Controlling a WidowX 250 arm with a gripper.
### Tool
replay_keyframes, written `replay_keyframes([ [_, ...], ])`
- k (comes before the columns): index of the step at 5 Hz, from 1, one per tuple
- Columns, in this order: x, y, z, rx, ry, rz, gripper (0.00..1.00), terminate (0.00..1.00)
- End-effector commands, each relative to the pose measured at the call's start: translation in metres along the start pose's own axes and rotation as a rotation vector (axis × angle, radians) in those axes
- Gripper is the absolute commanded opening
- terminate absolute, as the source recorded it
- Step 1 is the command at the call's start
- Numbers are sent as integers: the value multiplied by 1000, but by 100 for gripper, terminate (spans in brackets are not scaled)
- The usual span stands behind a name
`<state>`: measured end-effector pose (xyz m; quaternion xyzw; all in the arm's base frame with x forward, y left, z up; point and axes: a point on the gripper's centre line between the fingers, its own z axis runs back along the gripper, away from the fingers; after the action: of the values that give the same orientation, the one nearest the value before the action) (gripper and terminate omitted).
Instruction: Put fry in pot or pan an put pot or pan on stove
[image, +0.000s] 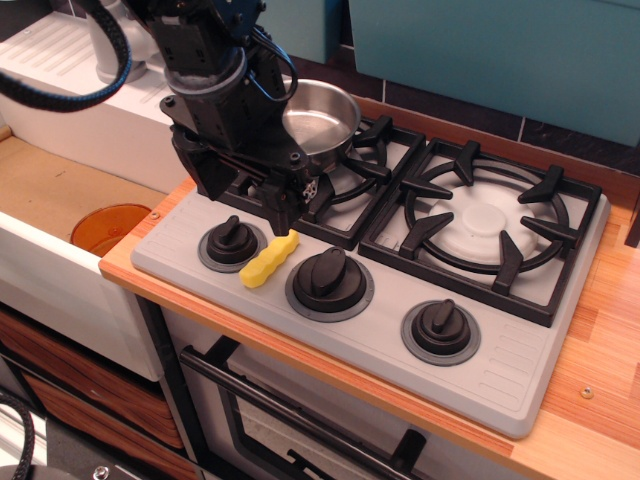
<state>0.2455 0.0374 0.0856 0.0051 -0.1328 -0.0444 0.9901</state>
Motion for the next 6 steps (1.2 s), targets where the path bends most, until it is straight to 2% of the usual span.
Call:
replay_keyframes([
  [1, 0, 0, 0, 0, 0, 0, 100, 0],
  [2, 1, 2, -10, -5, -35, -9, 100, 0],
  [6, 7, 7, -45, -22, -100, -33, 100, 0],
])
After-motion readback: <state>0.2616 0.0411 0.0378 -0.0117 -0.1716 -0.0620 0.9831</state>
